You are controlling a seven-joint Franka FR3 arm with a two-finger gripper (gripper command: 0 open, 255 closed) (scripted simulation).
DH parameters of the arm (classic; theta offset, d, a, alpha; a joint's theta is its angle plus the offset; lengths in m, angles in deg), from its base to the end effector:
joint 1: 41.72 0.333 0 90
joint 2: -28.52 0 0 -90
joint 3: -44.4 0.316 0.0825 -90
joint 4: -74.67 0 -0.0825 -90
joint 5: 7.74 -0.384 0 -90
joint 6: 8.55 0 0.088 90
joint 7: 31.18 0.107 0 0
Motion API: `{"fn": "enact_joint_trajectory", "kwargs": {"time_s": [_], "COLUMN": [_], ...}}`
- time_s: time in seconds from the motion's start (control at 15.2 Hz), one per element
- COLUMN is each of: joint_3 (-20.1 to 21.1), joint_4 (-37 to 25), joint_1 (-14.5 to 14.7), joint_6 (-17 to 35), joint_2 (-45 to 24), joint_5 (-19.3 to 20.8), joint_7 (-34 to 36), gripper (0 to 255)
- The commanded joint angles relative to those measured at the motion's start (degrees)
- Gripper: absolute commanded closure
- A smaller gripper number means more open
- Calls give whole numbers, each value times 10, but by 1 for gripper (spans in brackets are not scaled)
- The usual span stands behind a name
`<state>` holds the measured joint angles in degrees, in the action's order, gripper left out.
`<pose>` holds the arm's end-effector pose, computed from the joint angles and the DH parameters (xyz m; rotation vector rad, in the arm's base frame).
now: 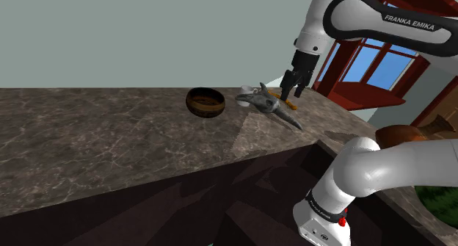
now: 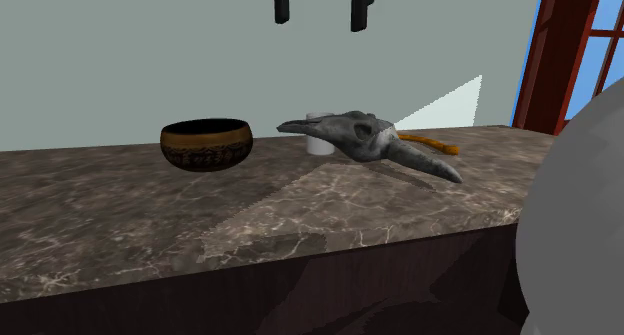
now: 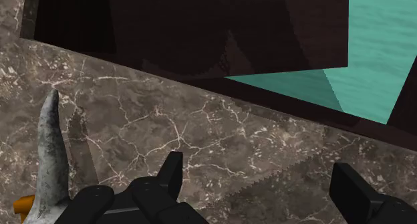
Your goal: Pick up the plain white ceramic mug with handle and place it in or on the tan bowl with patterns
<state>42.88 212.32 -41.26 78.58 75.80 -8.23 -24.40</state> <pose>0.2901 -0.0067 0.5761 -3.1090 0.1986 0.0906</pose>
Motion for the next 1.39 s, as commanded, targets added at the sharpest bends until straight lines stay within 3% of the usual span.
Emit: {"fn": "enact_joint_trajectory", "kwargs": {"time_s": [0.0,0.66,1.32], "joint_3": [0,-61,-105], "joint_4": [0,-88,-250], "joint_1": [0,-12,-24], "joint_6": [0,105,153], "joint_2": [0,-213,-442], "joint_5": [0,37,30], "joint_7": [0,-79,-158], "gripper": [0,0,0]}}
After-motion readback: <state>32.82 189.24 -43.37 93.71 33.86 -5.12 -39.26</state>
